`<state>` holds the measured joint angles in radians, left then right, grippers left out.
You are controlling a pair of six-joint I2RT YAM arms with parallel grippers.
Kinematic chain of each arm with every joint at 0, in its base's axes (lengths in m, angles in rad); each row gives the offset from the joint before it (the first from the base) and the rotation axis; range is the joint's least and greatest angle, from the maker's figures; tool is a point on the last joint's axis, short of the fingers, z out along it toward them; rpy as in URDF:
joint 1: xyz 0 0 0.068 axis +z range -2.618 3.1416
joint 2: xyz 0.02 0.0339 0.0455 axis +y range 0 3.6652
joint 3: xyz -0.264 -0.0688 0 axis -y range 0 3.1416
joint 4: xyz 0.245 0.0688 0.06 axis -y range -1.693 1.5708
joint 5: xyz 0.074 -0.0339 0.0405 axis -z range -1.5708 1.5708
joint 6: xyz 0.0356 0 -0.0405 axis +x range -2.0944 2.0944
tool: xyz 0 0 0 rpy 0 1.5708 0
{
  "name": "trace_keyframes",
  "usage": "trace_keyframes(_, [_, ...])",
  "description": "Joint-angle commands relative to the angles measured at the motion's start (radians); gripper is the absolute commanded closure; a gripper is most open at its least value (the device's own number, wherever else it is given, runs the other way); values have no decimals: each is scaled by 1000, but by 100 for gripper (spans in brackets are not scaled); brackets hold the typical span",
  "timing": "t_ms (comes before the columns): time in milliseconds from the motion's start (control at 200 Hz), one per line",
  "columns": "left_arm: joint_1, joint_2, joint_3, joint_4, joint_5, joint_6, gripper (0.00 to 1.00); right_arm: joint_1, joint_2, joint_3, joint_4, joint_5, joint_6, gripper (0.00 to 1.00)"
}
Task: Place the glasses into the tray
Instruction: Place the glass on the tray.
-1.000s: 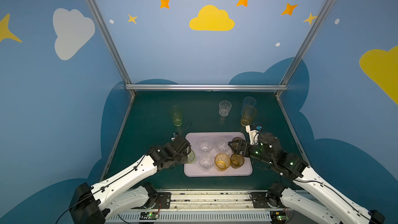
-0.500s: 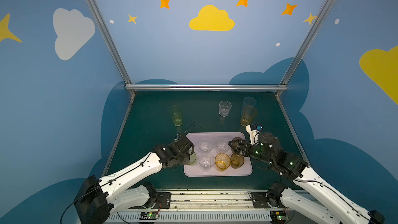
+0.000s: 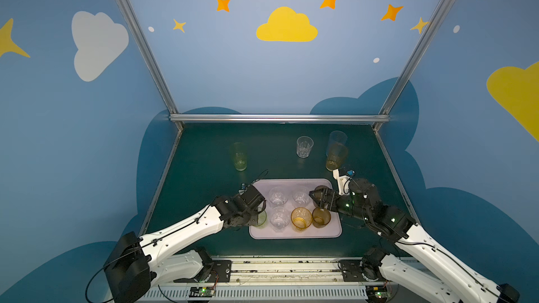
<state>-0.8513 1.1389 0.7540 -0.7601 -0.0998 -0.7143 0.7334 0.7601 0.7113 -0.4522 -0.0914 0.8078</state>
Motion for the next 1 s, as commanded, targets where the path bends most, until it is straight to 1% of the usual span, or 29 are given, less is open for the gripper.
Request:
trace_keyframes(0, [-6,-1,8,-16,-18,-10,94,-6,4,-13,11,-7,3,12])
trace_keyframes(180, [-6,6,3,-7,-19,-11,91,-10,7,-13,10,-10,4,12])
trace_keyframes(345, [-6,15,2,-1,-17,-15,86,-12,9,-13,10,-16,3,12])
trace_keyframes(531, [-6,17,4,4,-14,-15,86,-17,6,-13,7,-19,2,12])
trace_keyframes(661, [-6,13,8,-1,-15,-16,82,-21,5,-13,6,-22,2,12])
trace_keyframes(711, [-6,6,10,-1,-17,-17,78,-22,6,-13,6,-24,4,12])
trace_keyframes(771, [-6,-3,11,-2,-17,-19,63,-23,7,-12,7,-26,4,12])
trace_keyframes(851, [-7,-15,14,-6,-22,-18,52,-24,11,-10,7,-30,4,12])
trace_keyframes(921, [-6,-27,19,-16,-35,-17,38,-25,13,-7,7,-33,4,12])
trace_keyframes(991, [-6,-44,21,-25,-51,-15,36,-27,15,-4,8,-36,-1,12])
